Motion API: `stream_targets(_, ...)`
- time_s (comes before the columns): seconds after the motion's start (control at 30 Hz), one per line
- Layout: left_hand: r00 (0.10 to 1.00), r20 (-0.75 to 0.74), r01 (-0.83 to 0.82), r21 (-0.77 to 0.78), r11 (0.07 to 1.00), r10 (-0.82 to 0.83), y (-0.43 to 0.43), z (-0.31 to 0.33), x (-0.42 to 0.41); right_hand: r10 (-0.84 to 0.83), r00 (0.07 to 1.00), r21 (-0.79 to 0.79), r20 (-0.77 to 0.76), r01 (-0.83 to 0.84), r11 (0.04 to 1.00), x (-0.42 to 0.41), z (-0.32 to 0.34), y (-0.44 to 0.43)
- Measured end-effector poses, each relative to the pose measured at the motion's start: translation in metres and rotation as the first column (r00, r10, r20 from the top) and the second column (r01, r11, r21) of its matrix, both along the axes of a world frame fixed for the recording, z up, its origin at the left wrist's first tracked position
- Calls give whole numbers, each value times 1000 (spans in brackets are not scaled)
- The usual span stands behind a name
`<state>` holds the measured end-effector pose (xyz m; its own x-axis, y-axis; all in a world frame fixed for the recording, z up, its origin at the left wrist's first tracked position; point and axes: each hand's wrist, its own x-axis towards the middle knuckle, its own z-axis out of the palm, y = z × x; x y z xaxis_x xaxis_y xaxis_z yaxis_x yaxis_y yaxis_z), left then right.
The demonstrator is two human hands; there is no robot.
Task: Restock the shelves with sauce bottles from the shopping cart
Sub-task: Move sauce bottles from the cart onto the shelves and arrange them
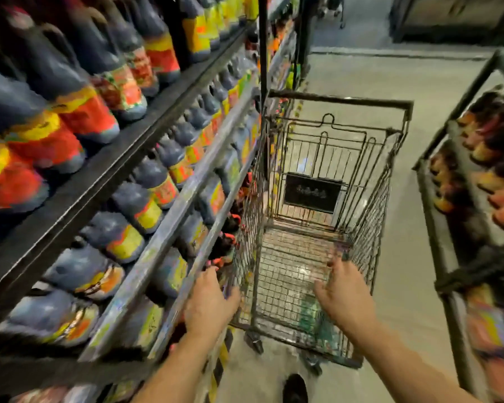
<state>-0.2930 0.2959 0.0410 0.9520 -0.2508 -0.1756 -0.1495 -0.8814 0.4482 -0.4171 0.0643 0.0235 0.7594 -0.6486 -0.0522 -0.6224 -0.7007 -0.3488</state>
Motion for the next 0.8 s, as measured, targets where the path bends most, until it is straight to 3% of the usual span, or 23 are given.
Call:
stream_targets(0.2, 992, -118, -26, 181, 983, 48, -15, -66, 28, -177, 973, 173, -150, 202, 964, -29, -68, -30)
stream_targets(0.43, 926, -358, -35, 244, 969, 124, -28, -132, 41, -393, 893, 126, -218, 426, 896, -63, -105, -28)
stream_targets(0.6, 948, -287, -54, 278, 959, 136, -36, -162, 45, -480, 819, 228, -314, 556, 800, -70, -135, -11)
stream_targets(0.7, 966, -203, -109, 242, 964, 160, -37, -170, 43, -549, 789, 289, -275, 612, 736, -62, -150, -5)
stream_targets(0.8, 977, -148, -118, 212, 970, 151, -40, -178, 46, -626, 747, 235, -226, 665, 709, -52, -161, -6)
